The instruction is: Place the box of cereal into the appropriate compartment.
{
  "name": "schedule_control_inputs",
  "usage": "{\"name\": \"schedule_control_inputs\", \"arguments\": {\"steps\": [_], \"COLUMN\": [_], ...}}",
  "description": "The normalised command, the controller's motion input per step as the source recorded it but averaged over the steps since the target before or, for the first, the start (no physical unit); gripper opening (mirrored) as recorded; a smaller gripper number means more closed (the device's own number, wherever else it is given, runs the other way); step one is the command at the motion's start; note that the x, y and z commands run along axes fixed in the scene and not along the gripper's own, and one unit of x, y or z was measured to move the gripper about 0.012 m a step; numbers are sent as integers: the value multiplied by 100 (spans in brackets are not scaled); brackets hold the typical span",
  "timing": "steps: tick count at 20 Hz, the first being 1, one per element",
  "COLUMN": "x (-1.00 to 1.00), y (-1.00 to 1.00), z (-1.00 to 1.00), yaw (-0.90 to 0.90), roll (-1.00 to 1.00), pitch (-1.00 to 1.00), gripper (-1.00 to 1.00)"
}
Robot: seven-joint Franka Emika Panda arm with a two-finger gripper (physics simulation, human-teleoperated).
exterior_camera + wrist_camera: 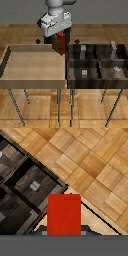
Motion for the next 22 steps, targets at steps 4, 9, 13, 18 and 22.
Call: {"name": "schedule_control_inputs", "arguments": {"steps": [4, 9, 13, 18, 22], "x": [0, 0, 0, 0, 0], "y": [100, 100, 100, 100, 100], "z": [0, 0, 0, 0, 0], "yaw": [0, 0, 0, 0, 0], "roll": [0, 0, 0, 0, 0], "pitch": [0, 0, 0, 0, 0], "gripper": [-100, -100, -100, -100, -100]}}
